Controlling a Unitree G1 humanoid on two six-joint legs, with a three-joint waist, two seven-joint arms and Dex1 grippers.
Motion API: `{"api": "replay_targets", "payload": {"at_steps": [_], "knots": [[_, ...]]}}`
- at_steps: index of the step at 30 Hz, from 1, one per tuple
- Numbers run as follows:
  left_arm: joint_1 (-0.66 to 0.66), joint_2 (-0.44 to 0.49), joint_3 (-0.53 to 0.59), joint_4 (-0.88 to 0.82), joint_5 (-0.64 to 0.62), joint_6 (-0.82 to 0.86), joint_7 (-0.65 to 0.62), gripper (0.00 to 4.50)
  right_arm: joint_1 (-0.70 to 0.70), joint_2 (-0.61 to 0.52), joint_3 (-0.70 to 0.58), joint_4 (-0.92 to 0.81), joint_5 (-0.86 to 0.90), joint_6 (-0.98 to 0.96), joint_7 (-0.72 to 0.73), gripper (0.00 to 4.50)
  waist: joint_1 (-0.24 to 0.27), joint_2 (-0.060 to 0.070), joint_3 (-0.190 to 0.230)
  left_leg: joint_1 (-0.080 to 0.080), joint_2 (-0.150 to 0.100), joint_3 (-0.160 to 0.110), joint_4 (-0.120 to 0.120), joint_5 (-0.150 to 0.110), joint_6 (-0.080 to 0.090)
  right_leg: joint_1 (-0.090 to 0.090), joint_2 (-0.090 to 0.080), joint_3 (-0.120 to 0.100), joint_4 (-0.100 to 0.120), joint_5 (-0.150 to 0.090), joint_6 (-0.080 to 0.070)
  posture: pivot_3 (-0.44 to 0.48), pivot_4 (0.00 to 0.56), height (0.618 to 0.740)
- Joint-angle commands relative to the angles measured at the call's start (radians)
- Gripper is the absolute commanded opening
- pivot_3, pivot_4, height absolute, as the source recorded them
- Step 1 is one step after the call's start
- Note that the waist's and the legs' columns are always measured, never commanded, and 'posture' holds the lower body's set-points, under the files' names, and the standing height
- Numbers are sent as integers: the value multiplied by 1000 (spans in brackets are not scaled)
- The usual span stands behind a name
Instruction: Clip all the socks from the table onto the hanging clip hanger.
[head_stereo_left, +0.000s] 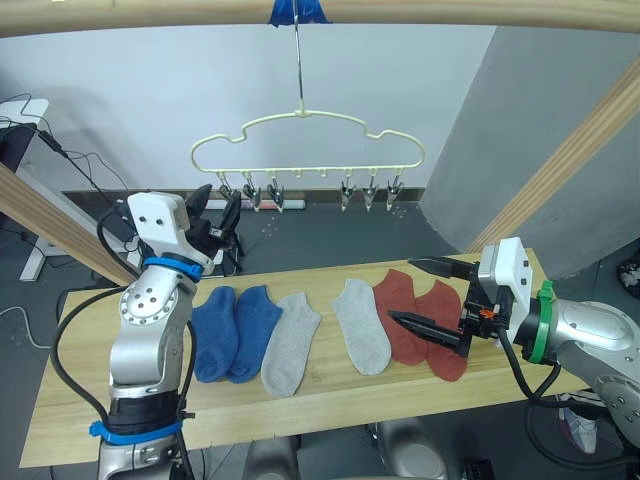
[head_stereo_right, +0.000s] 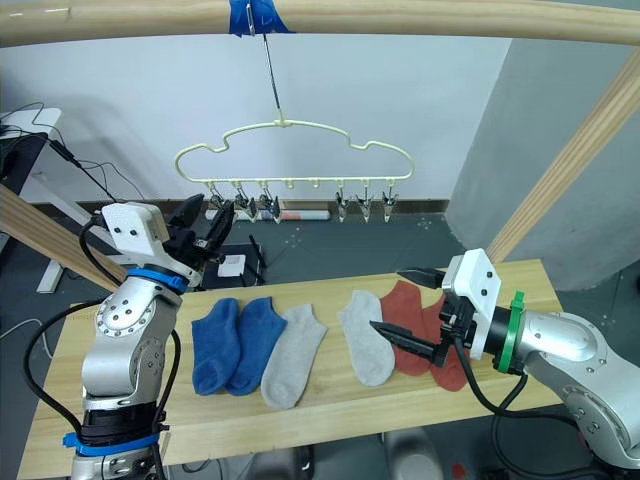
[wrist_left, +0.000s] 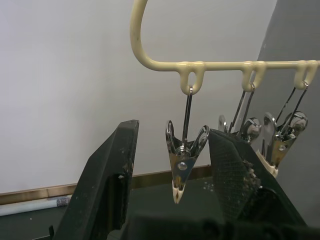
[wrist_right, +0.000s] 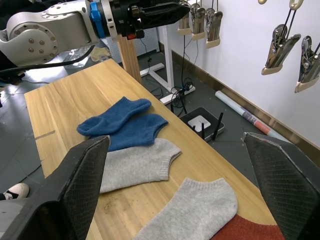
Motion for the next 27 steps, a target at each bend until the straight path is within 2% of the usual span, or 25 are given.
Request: {"api": "replay_targets", "payload": {"at_steps": [1,5,8,11,13,17,25,27], "knots": [[-8,1,11,-19,-5,-24,-2,2416,-13,4,-2,-24,5,-13,2,4500,0,0,0,0,0,0,0,0,0,0,0,0,0,0,0,-235,308,740],[-11,-3,9,-18,-4,-28,-1,2416,-31,5,0,-22,13,-1,-6,4500,0,0,2,0,0,0,0,0,0,-1,0,0,0,0,0,-235,309,740],[-17,-3,10,-14,-4,-31,-1,1862,-41,5,1,-23,18,7,-10,4500,0,0,3,0,0,0,0,0,0,-1,0,0,0,0,0,-233,309,740],[-18,-2,9,-10,-2,-37,-3,941,-53,7,3,-24,22,17,-15,4500,1,0,4,-1,0,0,0,0,0,-1,0,0,0,0,0,-232,309,740],[-16,-2,8,-9,-2,-38,-3,489,-58,8,3,-26,24,22,-18,4500,1,0,4,-2,0,0,0,0,0,-2,0,0,0,0,0,-234,310,740],[-13,-4,9,-10,-5,-37,-1,24,-65,10,3,-28,25,31,-23,4500,0,0,4,-2,0,0,0,0,0,-3,0,0,0,0,0,-234,310,740],[-6,-2,12,-13,-4,-36,2,10,-57,9,5,-26,17,37,-24,4500,0,0,4,-2,0,0,0,0,0,-3,0,0,1,0,0,-234,310,740],[-4,0,12,-18,-6,-35,-1,10,-21,-26,37,0,-72,39,-39,4500,0,0,4,-2,0,0,0,0,0,-3,0,0,1,0,0,-230,312,740]]}}
